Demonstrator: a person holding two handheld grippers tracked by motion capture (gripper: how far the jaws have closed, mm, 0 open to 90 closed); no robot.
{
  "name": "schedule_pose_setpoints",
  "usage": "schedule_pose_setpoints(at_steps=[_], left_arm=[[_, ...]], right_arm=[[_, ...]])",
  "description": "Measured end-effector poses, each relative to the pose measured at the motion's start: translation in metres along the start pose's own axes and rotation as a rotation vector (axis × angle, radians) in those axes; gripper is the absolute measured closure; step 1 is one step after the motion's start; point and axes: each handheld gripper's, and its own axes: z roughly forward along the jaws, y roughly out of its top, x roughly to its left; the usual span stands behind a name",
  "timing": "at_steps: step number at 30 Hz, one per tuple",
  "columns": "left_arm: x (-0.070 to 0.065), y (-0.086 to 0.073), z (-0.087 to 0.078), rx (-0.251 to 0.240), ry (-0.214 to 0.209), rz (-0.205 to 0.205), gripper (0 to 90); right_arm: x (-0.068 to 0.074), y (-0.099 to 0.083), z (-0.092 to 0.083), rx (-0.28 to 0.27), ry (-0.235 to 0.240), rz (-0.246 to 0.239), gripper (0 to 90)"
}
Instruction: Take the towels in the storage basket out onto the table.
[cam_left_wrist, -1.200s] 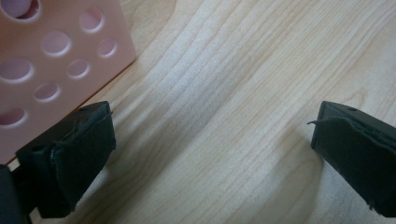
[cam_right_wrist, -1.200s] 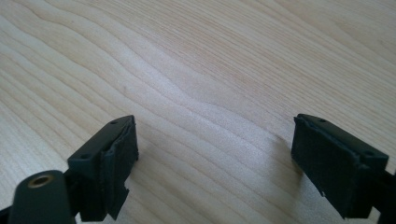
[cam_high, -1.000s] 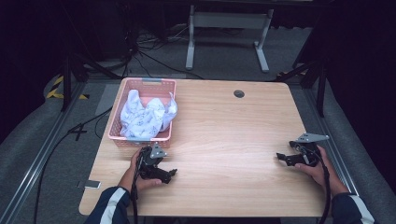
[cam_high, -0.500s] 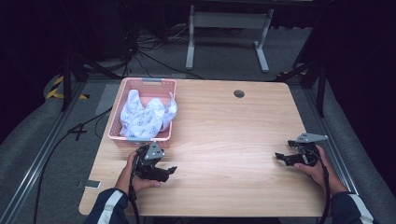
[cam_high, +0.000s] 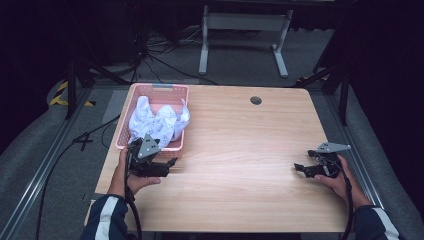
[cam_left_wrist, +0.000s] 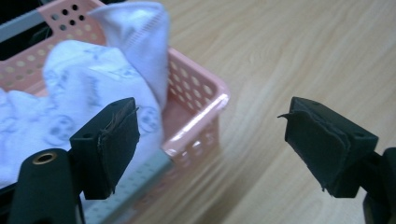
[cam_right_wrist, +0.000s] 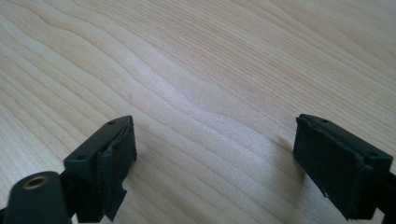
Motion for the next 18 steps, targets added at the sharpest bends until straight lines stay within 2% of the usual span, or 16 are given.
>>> schedule_pose_setpoints(at_steps=[2,4,6,9,10,11,12,13,14,15,16,17,18], left_arm=[[0.009,0.007,0.001,0.015,0.021,0.001,16.7],[0.018,0.014,0.006,0.014,0.024,-0.009,16.5],[0.031,0.024,0.018,0.045,0.022,-0.036,16.4],[0.043,0.035,0.035,0.098,0.056,-0.052,15.7],[0.048,0.039,0.041,0.121,0.056,-0.048,15.8],[0.050,0.041,0.045,0.142,0.060,-0.055,15.8],[0.050,0.041,0.045,0.142,0.060,-0.055,15.7],[0.058,0.045,0.058,0.179,0.072,-0.080,15.8],[0.058,0.045,0.058,0.179,0.072,-0.080,15.9],[0.063,0.046,0.070,0.239,0.063,-0.080,15.9],[0.064,0.047,0.076,0.268,0.062,-0.069,16.1],[0.064,0.047,0.082,0.309,0.081,-0.056,15.9],[0.064,0.047,0.082,0.309,0.081,-0.056,15.9]], right_arm=[[0.000,0.001,0.001,-0.004,0.004,-0.003,12.9],[0.001,0.001,0.001,-0.005,0.005,-0.009,13.0],[0.001,0.000,0.001,-0.006,0.005,-0.008,13.0],[0.001,0.000,0.001,-0.006,0.007,-0.009,13.0],[0.001,0.000,0.001,-0.005,0.007,-0.008,13.0],[0.001,0.000,0.000,-0.005,0.008,-0.010,13.0],[0.001,0.000,0.000,-0.004,0.008,-0.010,13.0],[0.001,0.000,0.000,-0.005,0.008,-0.010,13.0],[0.001,0.000,0.001,-0.006,0.008,-0.009,13.0],[0.001,0.000,0.000,-0.006,0.008,-0.010,13.0],[0.001,0.000,0.000,-0.006,0.009,-0.011,13.0],[0.001,0.000,0.000,-0.006,0.008,-0.011,13.0],[0.001,0.000,0.000,-0.006,0.008,-0.011,13.0]])
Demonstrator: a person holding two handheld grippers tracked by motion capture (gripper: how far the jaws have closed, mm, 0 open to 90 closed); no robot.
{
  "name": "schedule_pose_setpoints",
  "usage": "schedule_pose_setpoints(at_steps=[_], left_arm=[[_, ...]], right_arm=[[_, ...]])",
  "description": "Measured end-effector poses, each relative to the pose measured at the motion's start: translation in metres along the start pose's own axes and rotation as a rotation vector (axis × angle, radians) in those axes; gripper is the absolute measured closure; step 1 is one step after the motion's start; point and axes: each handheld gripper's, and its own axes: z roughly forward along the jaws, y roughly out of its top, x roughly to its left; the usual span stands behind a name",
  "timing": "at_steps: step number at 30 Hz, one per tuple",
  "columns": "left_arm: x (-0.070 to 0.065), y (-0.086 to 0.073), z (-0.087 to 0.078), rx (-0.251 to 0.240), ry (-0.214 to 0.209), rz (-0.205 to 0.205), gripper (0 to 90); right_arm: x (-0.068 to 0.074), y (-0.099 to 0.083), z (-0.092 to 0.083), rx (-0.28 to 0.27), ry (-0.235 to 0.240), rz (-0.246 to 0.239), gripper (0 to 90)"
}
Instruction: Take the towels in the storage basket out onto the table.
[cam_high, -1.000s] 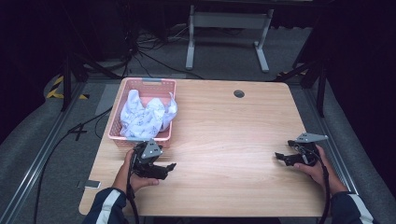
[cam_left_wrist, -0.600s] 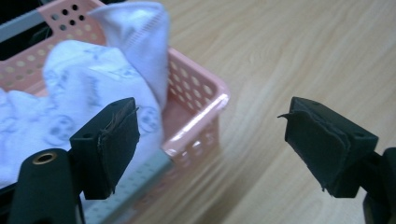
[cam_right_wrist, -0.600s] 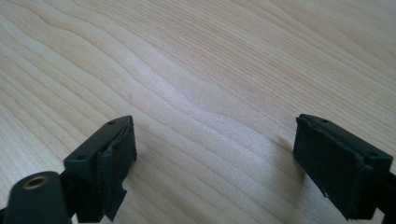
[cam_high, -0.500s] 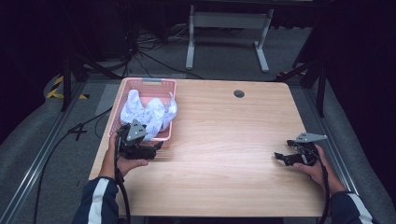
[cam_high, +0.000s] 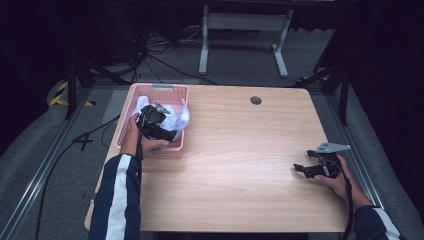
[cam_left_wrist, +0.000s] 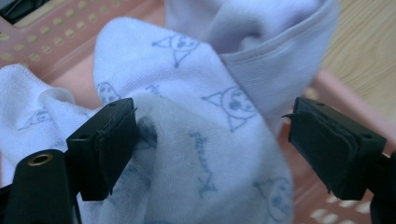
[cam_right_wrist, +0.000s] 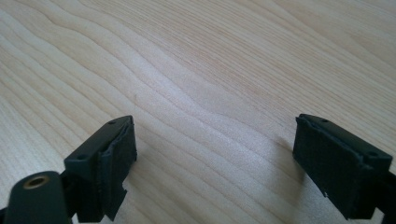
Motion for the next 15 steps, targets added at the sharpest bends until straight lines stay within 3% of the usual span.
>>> schedule_pose_setpoints(at_steps=[1,3,4,5,9,13,14,15], left_arm=[[0.001,0.004,0.008,0.030,0.023,0.001,16.0],[0.004,0.007,0.015,0.055,0.015,0.009,15.7],[0.005,0.009,0.022,0.093,0.032,0.016,15.6],[0.005,0.009,0.022,0.093,0.032,0.016,15.5],[0.011,0.014,0.037,0.182,0.064,0.032,15.1],[0.017,0.017,0.053,0.262,0.043,0.039,10.0],[0.017,0.017,0.053,0.262,0.043,0.039,6.7],[0.017,0.017,0.060,0.302,0.030,0.046,6.7]], right_arm=[[0.000,0.000,0.000,0.000,0.001,0.000,13.0],[0.000,0.000,0.000,-0.002,0.001,0.001,13.0],[0.000,0.000,0.000,-0.002,0.001,0.000,13.0],[0.000,0.000,0.000,-0.002,0.001,0.000,13.0],[0.000,0.000,0.000,-0.002,0.000,0.000,13.0],[0.000,0.000,0.000,-0.002,0.001,0.002,13.0],[0.000,0.000,0.000,-0.002,0.001,0.002,13.0],[0.000,0.000,0.000,-0.002,0.001,0.001,13.0]])
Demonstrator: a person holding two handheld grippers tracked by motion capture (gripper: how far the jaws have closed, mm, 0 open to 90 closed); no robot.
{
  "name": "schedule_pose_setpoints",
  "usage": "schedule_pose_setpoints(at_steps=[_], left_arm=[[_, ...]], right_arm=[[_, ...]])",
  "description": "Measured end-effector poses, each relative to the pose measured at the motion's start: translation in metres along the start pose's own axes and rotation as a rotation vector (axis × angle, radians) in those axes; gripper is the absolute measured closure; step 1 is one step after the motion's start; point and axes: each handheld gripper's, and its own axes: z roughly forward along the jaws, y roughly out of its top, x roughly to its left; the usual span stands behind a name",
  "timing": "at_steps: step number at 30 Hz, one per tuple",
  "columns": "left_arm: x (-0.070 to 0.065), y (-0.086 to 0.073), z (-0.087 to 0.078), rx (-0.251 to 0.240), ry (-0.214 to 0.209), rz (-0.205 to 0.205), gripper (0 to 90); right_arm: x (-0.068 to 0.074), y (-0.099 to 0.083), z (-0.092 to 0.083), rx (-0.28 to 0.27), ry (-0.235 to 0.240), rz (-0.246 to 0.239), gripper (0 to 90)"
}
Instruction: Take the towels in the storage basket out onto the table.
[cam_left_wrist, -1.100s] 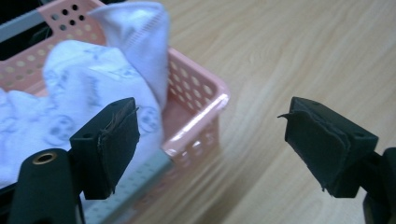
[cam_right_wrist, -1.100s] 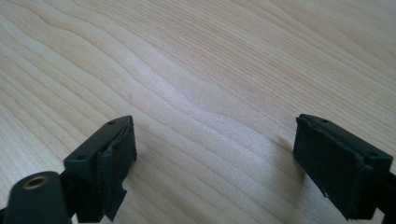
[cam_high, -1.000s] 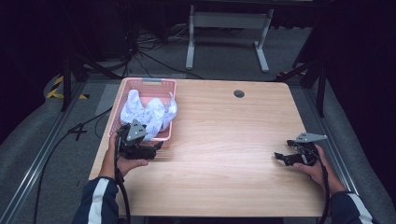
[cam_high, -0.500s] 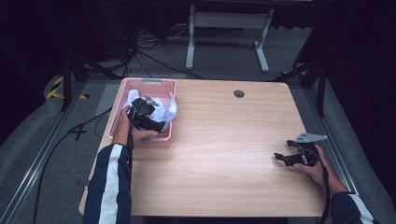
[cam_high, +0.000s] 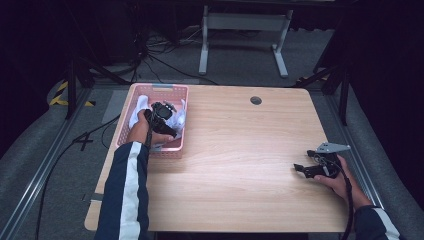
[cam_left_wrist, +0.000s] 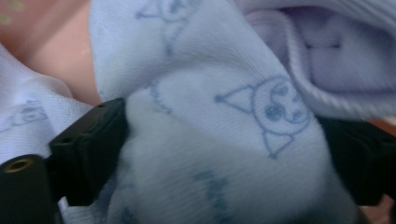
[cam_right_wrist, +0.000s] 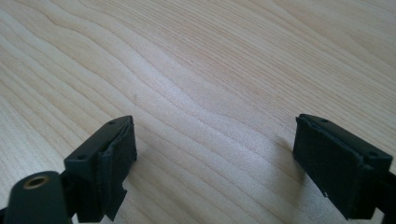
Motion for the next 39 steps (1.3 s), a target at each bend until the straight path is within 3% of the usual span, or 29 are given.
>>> schedule_pose_setpoints(at_steps=[2,7,13,15,18,20,24,26,29,33,34,37,39], left_arm=[[0.000,0.002,0.012,0.024,-0.026,0.017,0.0],[0.002,0.003,0.015,0.037,-0.056,0.005,0.0],[0.006,0.001,0.011,0.015,-0.062,-0.014,24.1],[0.006,0.000,0.009,0.016,-0.046,-0.021,36.9],[0.005,0.001,0.007,0.029,-0.016,-0.009,47.7],[0.003,0.002,0.007,0.029,0.005,0.004,49.1],[0.002,-0.001,0.004,0.037,0.100,0.028,55.4],[0.003,-0.002,0.001,0.033,0.108,0.029,55.9],[0.007,-0.005,-0.015,-0.051,0.145,0.010,56.8],[0.010,-0.007,-0.032,-0.096,0.164,-0.003,57.6],[0.011,-0.007,-0.046,-0.129,0.172,0.007,58.0],[0.012,-0.007,-0.066,-0.176,0.207,0.011,58.2],[0.014,-0.008,-0.075,-0.202,0.206,0.005,58.3]], right_arm=[[0.000,0.000,0.000,0.000,0.000,-0.001,13.0],[0.000,0.000,0.000,-0.001,0.001,-0.001,13.0],[0.000,0.000,0.000,0.000,-0.001,0.000,13.0],[0.000,0.000,0.000,0.000,-0.001,-0.001,13.0],[0.000,0.000,0.000,0.000,-0.001,0.000,13.0],[0.000,0.000,0.000,0.000,-0.001,0.001,13.0],[0.000,0.000,0.000,0.000,-0.001,-0.002,13.0],[0.000,0.000,0.000,0.000,0.000,-0.003,13.0],[0.000,0.000,0.000,0.001,0.000,-0.003,13.0],[0.000,0.000,0.000,0.001,0.000,-0.003,13.0],[0.000,0.000,0.000,0.001,0.000,-0.003,13.0],[0.000,0.000,0.000,0.001,0.000,-0.003,13.0],[0.000,0.000,0.000,0.001,0.000,-0.003,13.0]])
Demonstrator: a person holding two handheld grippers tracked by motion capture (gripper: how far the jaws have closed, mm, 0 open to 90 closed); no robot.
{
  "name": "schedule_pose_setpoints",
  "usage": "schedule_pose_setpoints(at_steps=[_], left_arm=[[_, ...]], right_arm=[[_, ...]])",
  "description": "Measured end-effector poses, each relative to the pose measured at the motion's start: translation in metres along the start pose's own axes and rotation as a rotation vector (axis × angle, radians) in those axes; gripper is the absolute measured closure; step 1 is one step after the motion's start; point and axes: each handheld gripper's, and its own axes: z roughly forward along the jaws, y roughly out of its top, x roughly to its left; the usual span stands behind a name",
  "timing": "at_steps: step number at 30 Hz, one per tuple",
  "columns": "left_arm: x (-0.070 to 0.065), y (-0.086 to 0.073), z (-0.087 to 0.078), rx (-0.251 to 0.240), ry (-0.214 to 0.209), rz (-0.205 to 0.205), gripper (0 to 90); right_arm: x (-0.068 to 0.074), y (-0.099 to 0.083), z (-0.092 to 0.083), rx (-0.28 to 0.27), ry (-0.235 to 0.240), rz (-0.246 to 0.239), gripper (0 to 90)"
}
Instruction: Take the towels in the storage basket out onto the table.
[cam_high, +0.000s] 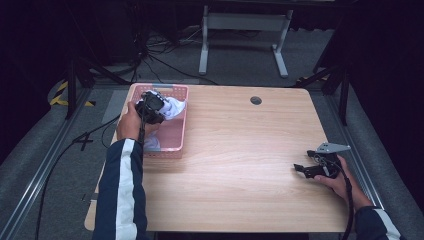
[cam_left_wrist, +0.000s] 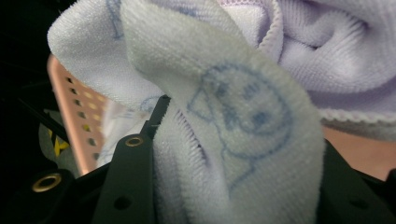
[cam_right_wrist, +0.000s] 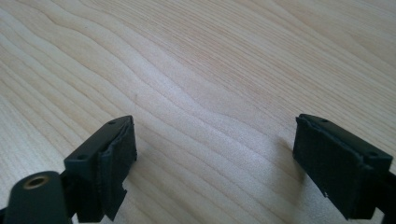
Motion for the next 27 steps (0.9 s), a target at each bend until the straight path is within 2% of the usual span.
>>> schedule_pose_setpoints(at_steps=[3,5,6,9,10,11,12,13,14,16,18,20,21,24,27], left_arm=[[0.005,0.002,-0.015,-0.039,0.014,-0.020,58.5],[0.007,0.005,-0.026,-0.071,0.037,-0.012,58.7],[0.007,0.005,-0.026,-0.071,0.037,-0.012,58.8],[0.009,0.011,-0.040,-0.099,0.047,-0.003,59.0],[0.009,0.014,-0.045,-0.103,0.065,0.007,59.0],[0.009,0.016,-0.050,-0.120,0.071,0.000,59.0],[0.009,0.020,-0.055,-0.128,0.066,0.009,59.0],[0.008,0.026,-0.064,-0.146,0.084,0.026,59.1],[0.007,0.029,-0.069,-0.147,0.075,0.031,59.1],[0.003,0.036,-0.077,-0.169,0.090,0.051,59.1],[0.000,0.043,-0.084,-0.183,0.087,0.066,59.1],[-0.002,0.045,-0.086,-0.183,0.086,0.070,59.1],[-0.006,0.052,-0.091,-0.199,0.089,0.095,59.1],[-0.011,0.059,-0.097,-0.204,0.082,0.110,59.1],[-0.019,0.070,-0.104,-0.217,0.077,0.153,59.2]], right_arm=[[0.000,0.000,0.000,0.000,0.000,0.000,13.0],[0.000,0.000,0.000,0.000,-0.001,0.001,13.0],[0.000,0.000,0.000,0.000,-0.001,0.001,13.0],[0.000,0.000,0.000,0.000,-0.001,0.001,13.0],[0.000,0.000,0.000,0.000,-0.001,0.001,13.0],[0.000,0.000,0.000,0.000,-0.001,0.001,13.0],[0.000,0.000,0.000,0.000,-0.001,0.001,13.0],[0.000,0.000,0.000,0.000,-0.001,0.001,13.0],[0.000,0.000,0.000,0.000,-0.001,0.001,13.0],[0.000,0.000,0.000,0.000,-0.002,0.001,13.0],[0.000,0.000,0.000,0.000,-0.002,0.001,13.0],[0.000,0.000,0.000,0.001,-0.002,0.002,13.0],[0.000,0.000,0.000,0.001,-0.003,0.002,13.0],[0.000,0.000,0.000,0.001,-0.003,0.003,13.0],[0.001,0.000,0.000,0.001,-0.004,0.003,13.0]])
